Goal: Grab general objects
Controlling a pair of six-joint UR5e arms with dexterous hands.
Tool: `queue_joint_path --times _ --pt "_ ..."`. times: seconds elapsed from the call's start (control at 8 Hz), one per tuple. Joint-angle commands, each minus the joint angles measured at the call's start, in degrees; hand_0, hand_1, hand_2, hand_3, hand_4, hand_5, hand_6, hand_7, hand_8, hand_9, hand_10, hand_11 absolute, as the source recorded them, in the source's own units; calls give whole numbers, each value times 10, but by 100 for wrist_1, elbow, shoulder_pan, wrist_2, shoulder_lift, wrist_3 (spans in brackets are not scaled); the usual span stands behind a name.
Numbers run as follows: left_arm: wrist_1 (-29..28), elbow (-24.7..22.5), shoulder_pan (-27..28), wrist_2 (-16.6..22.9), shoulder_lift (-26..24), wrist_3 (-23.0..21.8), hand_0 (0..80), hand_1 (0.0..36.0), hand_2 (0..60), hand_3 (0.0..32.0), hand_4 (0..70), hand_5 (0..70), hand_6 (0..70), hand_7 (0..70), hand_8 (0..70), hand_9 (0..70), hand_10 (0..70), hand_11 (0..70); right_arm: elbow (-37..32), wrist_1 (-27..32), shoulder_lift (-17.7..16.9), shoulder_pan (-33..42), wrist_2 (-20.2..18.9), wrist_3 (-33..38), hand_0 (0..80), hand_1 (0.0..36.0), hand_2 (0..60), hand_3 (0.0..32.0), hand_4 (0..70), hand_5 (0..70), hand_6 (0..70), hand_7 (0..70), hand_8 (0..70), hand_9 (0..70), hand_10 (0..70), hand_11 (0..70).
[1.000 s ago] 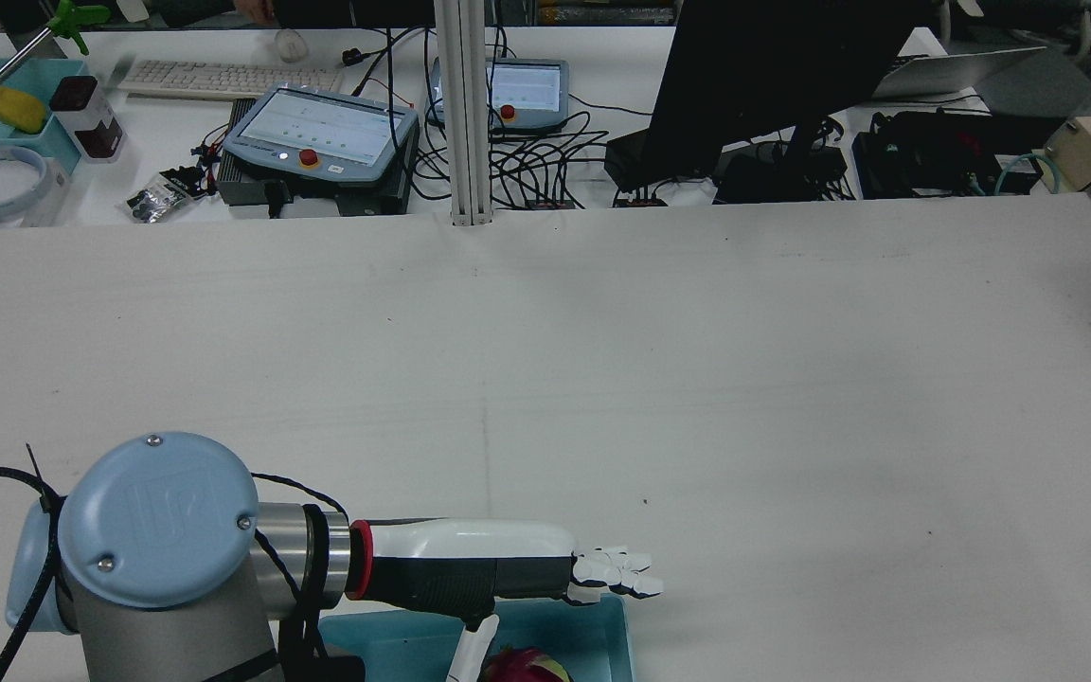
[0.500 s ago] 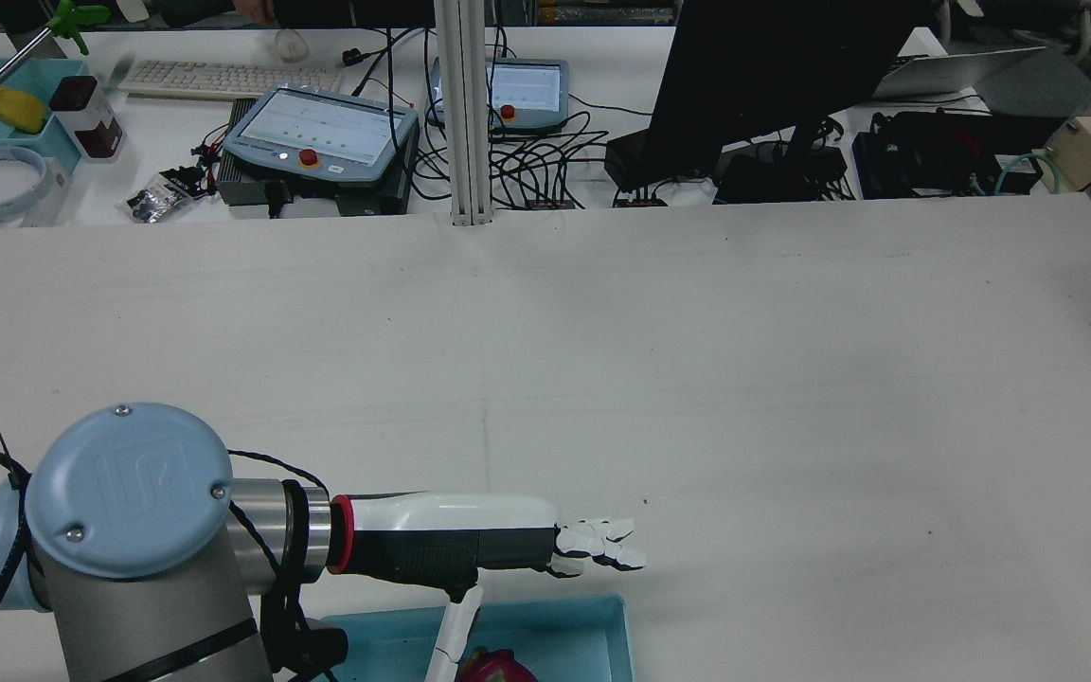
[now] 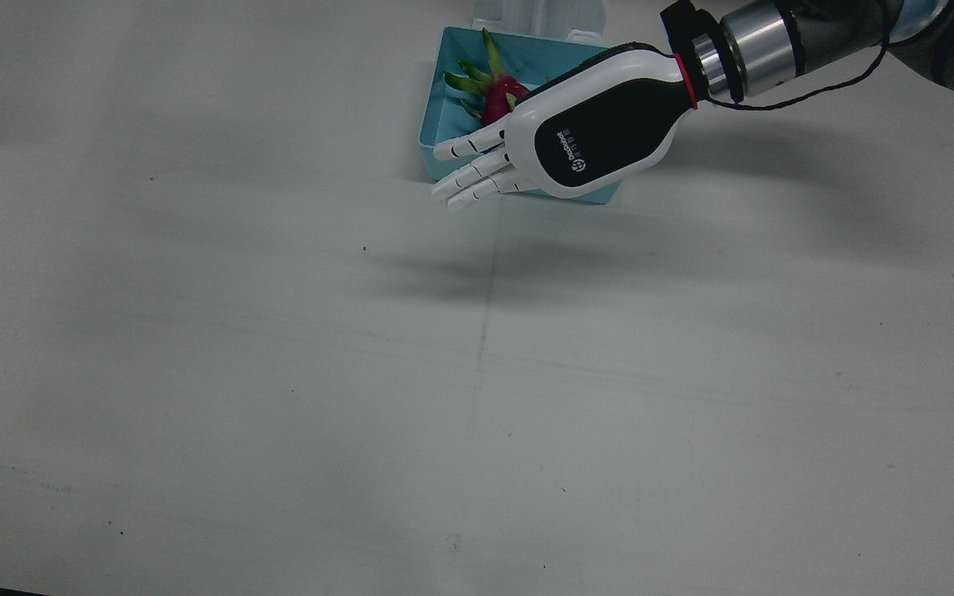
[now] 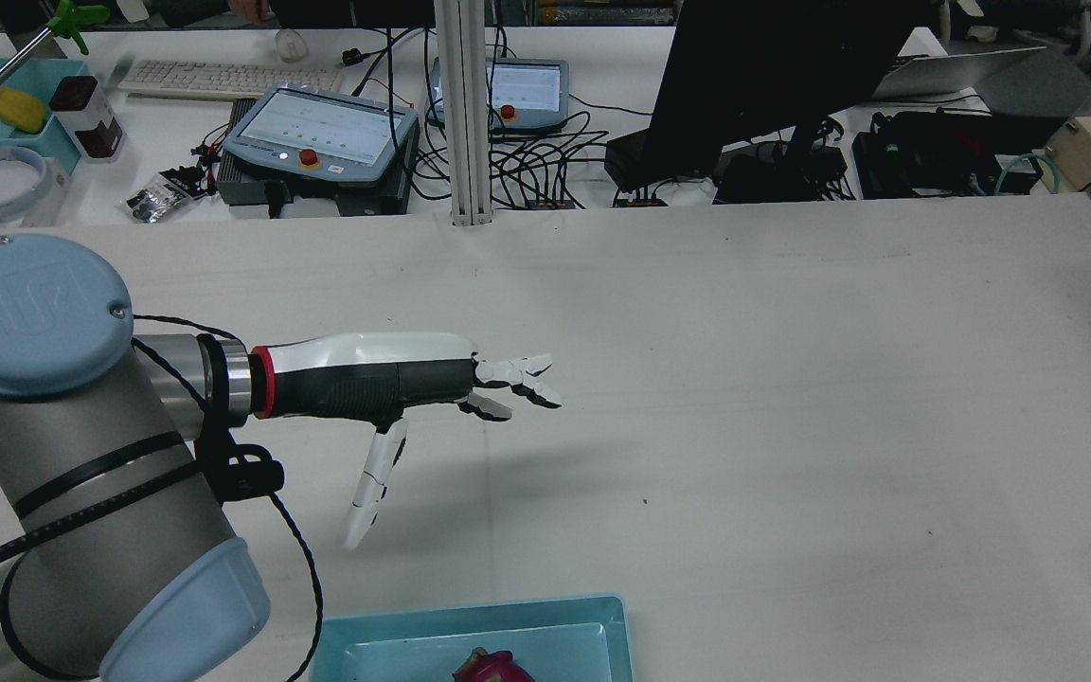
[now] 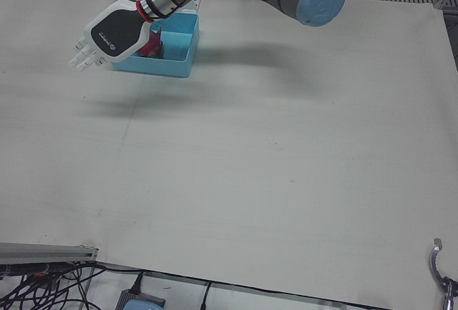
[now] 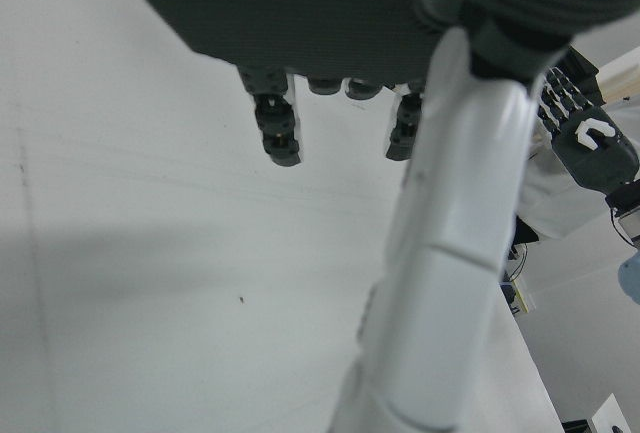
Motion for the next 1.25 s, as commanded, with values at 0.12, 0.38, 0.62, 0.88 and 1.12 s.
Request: queue_joint_path --times 0.12,0.38,0.62,0.88,1.12 --pt "-803 751 -1057 -60 26 -360 653 273 0 36 13 103 0 56 0 0 13 51 -6 0 0 0 0 0 0 0 0 0 0 0 0 0 0 0 0 0" --pt "-1354 823 -1569 -78 471 -613 638 265 0 16 39 95 0 63 0 0 14 51 3 0 0 0 0 0 0 0 0 0 0 0 0 0 0 0 0 0" --pt "-2049 832 -1824 -550 1121 -1122 619 249 0 6 51 90 0 63 0 0 13 48 3 0 0 0 0 0 0 0 0 0 0 0 0 0 0 0 0 0" --pt "-2701 841 -2349 -946 1904 -1450 601 235 0 4 57 96 0 66 0 0 19 56 3 0 0 0 0 0 0 0 0 0 0 0 0 0 0 0 0 0" --pt "-2851 980 -2861 -957 2143 -1459 600 237 0 0 60 91 0 68 0 0 17 53 3 0 0 0 0 0 0 0 0 0 0 0 0 0 0 0 0 0"
